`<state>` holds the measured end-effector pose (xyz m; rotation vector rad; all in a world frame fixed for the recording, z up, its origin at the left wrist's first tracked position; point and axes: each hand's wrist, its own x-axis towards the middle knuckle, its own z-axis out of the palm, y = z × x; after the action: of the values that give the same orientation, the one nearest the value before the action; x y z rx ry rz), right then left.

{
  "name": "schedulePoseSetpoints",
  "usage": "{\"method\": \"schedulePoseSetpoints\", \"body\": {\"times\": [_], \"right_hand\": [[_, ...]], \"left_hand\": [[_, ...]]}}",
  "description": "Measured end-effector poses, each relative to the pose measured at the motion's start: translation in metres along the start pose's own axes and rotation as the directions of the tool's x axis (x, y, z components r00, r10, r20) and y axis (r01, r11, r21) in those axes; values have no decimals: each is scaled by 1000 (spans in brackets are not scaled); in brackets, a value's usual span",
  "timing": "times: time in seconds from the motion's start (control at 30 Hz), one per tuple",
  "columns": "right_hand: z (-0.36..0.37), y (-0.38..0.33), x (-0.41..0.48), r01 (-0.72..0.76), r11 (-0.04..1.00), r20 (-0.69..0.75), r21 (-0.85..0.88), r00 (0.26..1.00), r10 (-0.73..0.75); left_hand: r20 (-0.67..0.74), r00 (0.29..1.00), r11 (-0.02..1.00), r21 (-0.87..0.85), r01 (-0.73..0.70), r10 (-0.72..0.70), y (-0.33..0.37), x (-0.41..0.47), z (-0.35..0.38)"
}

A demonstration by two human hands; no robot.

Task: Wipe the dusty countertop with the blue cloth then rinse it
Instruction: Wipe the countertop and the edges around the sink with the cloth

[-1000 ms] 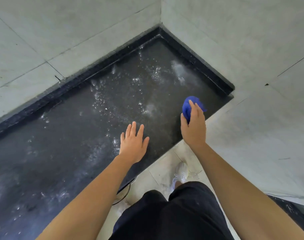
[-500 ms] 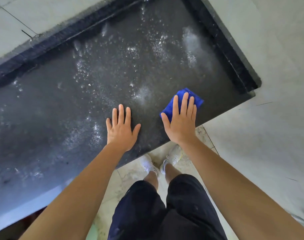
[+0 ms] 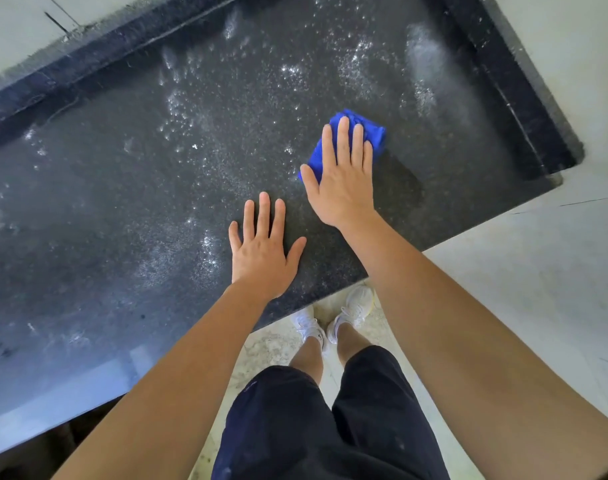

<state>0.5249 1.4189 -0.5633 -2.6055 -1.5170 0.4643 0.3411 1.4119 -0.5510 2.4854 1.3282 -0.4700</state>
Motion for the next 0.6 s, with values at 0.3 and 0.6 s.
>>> {"method": "schedulePoseSetpoints", "body": {"times": [0.3,0.6], "right_hand": [[-18,137,-102,-39,992,38,-120,998,44],[-16,76,-7,-320,947,-49,23,946,321]], "left_hand": [[-10,1000,1000,2,-17,17,-1,-1,5],[-31,999,1000,10,-25,26,-4,-1,6]]}}
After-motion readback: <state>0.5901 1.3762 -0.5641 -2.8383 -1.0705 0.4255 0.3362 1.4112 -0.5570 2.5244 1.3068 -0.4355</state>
